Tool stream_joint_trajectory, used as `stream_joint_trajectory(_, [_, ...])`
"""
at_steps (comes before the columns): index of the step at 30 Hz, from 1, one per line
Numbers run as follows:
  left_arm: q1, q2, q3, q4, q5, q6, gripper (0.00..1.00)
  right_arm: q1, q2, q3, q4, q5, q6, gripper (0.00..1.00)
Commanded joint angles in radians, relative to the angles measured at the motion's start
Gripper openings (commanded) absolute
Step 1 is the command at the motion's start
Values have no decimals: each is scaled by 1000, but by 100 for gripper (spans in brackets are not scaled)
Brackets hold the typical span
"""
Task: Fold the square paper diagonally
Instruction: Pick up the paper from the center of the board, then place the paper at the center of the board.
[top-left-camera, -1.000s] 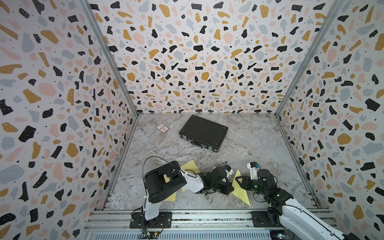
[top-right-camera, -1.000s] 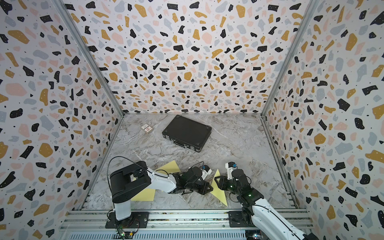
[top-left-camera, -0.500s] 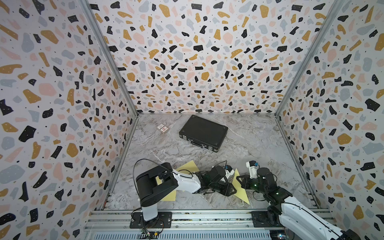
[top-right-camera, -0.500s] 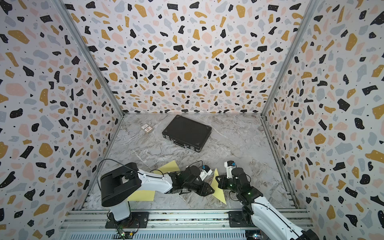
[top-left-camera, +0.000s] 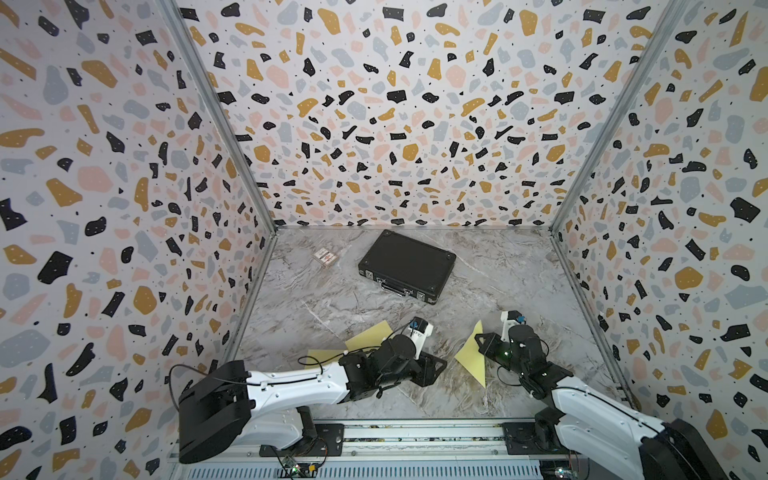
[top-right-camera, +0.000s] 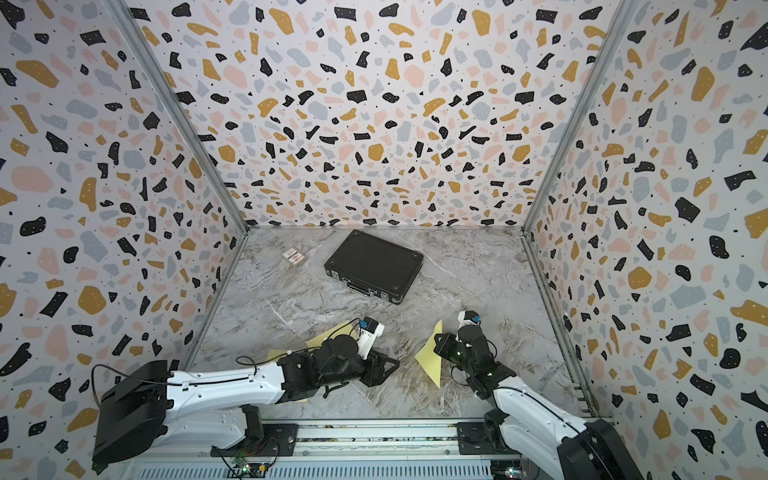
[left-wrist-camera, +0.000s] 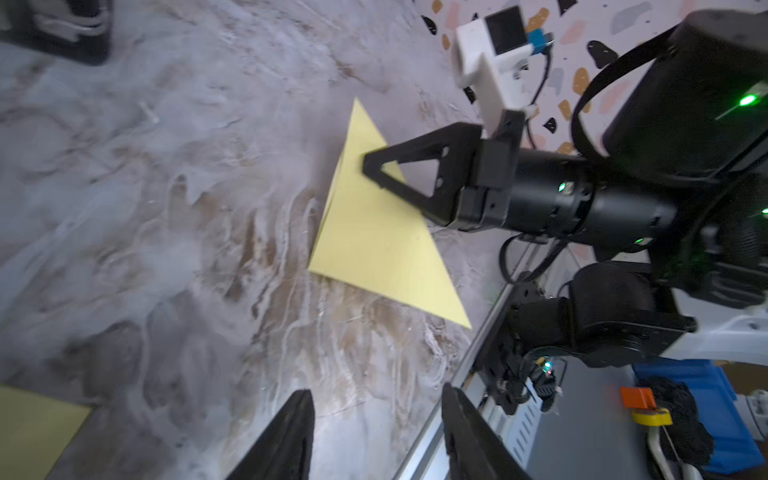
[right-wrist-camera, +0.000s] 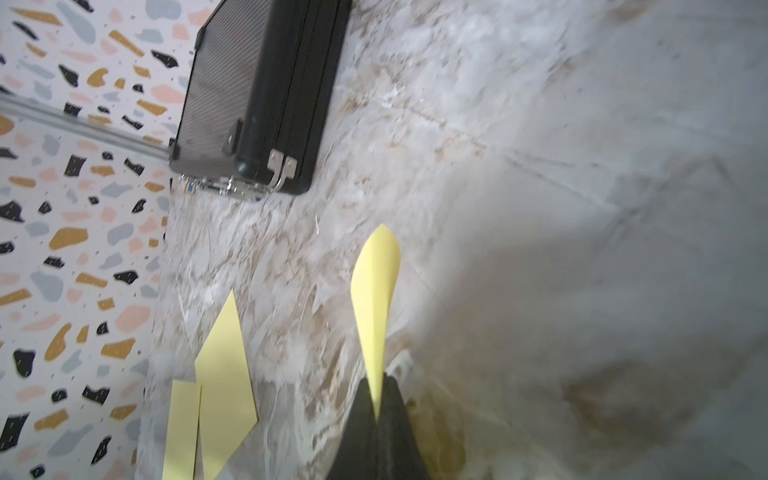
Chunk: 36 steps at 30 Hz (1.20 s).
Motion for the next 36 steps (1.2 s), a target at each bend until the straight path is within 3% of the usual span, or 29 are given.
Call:
stream_joint_trajectory(1, [5,-44,-49,9,-119,-48,53,-3,129,111,128,126,53,0])
stream_joint_trajectory(8, [5,-69,-98,5,-126,-72,52,-13,507,272,330,118,27,0])
stream_joint_trajectory(13, [6,-101,-138,15,-142,-103,52,-22,668,348,384,141,29,0])
stream_joint_trajectory(20, [6,-105,-145,6,-157,-110,52,-24,712,393,303,230,32,0])
stream_joint_trajectory(36, [6,-108,-141,-38,-184,-149,52,-23,816,473,281,264,62,3])
